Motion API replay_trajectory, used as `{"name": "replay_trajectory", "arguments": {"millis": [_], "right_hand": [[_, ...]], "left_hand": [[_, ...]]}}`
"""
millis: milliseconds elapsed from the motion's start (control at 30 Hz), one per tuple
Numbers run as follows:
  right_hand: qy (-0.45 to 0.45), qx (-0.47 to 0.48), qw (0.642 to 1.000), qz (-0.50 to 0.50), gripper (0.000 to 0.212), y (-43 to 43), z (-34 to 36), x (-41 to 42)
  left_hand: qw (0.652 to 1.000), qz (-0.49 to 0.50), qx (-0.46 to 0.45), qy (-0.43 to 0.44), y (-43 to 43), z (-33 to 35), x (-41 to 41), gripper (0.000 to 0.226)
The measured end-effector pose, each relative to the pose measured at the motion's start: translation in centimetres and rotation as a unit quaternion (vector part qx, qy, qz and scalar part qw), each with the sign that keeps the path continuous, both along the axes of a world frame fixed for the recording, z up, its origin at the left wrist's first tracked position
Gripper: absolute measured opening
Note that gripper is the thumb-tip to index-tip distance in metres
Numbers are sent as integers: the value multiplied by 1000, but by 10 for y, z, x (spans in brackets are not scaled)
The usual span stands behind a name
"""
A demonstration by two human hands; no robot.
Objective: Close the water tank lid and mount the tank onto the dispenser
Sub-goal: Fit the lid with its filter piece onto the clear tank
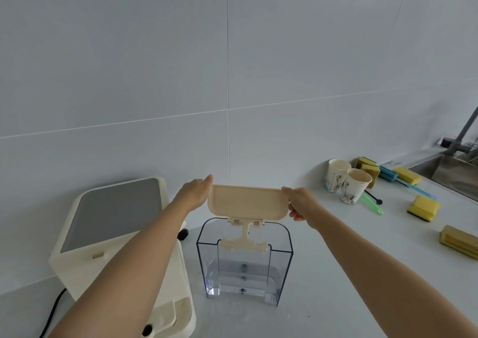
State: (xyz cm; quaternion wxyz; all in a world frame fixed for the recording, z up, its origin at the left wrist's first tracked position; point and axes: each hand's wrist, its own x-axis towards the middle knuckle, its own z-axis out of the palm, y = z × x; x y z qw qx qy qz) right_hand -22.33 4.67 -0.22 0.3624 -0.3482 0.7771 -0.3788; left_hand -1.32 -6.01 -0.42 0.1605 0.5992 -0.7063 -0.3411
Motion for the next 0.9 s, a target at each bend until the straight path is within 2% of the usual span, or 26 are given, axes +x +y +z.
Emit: {"name": "replay_trajectory", "arguments": {"millis": [200, 400, 633, 900], "right_hand": [[20, -9, 1000, -10, 30, -1, 0, 0], [59, -23, 998, -8, 28, 2, 5, 3], [60, -58, 996, 30, 33, 16, 11, 2], [111, -57, 989, 84, 29, 40, 8, 10]], "left_hand": [[1000, -14, -4, -21, 1, -3, -3, 57], [999, -12, -35, -22, 2, -1, 0, 44], [999, -48, -14, -12, 13, 10, 17, 43], [993, -82, -55, -67, 37, 9, 31, 47]]}}
